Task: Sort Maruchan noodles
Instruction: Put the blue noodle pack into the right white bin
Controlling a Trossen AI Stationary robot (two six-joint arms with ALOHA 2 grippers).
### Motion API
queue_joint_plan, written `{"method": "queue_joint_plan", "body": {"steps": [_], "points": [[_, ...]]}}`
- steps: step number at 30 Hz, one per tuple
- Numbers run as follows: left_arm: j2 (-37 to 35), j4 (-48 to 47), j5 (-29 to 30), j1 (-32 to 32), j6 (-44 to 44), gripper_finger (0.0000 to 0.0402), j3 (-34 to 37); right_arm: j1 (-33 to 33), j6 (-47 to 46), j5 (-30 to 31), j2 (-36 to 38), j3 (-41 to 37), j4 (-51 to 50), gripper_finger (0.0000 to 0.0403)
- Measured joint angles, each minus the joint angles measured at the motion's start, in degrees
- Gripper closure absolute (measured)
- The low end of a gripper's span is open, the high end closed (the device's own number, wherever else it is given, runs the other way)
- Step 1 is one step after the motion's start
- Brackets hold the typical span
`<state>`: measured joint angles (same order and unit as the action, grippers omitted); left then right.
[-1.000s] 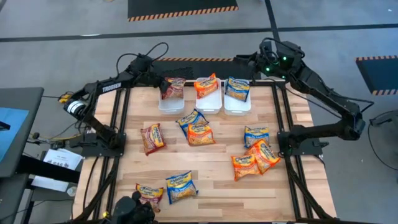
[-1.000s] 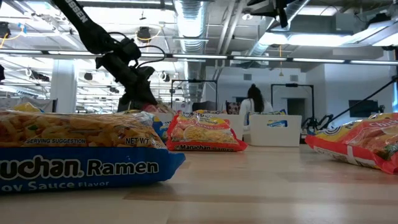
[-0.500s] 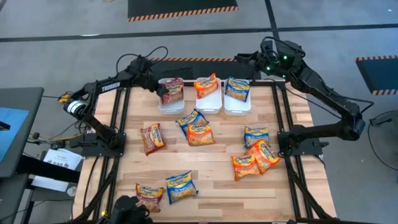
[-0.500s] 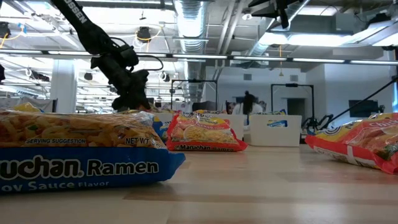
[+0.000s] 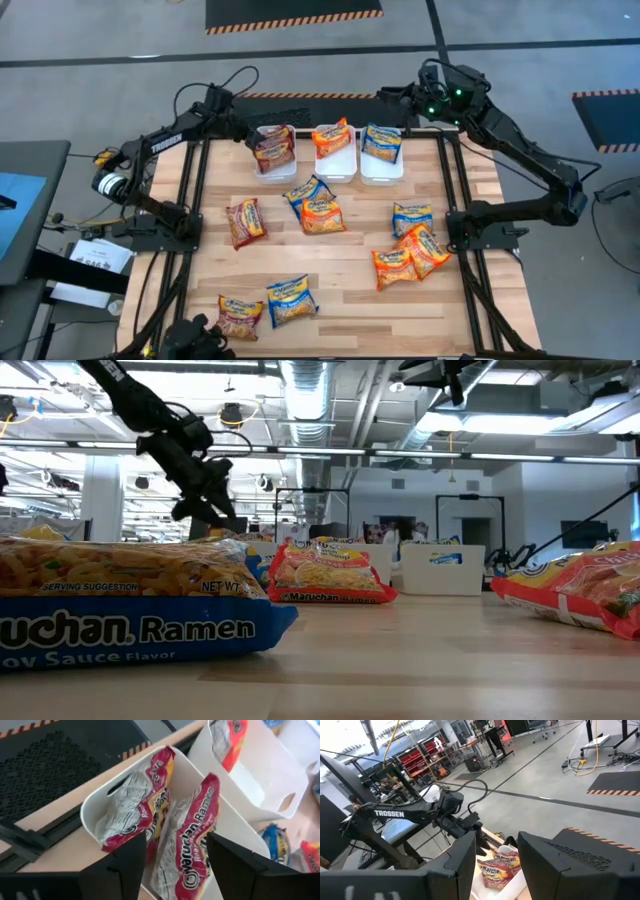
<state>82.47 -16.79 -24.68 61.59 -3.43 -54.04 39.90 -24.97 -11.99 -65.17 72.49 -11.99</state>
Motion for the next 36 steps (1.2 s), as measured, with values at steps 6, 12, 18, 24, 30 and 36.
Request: {"method": "queue_joint_plan", "body": {"steps": [6,12,18,24,30,36], "points": [[-5.5,1.0,-10.4,0.5,-10.0,0.0207,-1.4,0.0,0.5,-1.3,0.0,0.0,0.1,0.0232],[-11.9,1.4,-17.4,-1.2,-13.2,0.0207,-7.8,-2.2,3.0,-5.6,0.0,0.0,-0.1,0.0219],[-17.4,1.3,-17.1,-5.9,-14.2,0.0207,-10.8,-6.0,1.5,-6.1,0.4,0.0,-7.7,0.0179],[-22.2,-2.4,-18.6,-12.2,-14.7,0.0207,-10.8,-10.7,-6.9,-6.3,0.1,0.0,-17.6,0.0164],[-24.1,-11.8,-18.5,-19.5,-12.0,0.0207,-10.8,-19.1,-11.5,-6.5,-1.2,0.0,-27.1,0.0164],[-24.0,-22.6,-14.7,-27.6,-8.9,0.0207,-10.7,-28.0,-18.7,-6.2,-4.1,0.0,-32.4,0.0164]]}}
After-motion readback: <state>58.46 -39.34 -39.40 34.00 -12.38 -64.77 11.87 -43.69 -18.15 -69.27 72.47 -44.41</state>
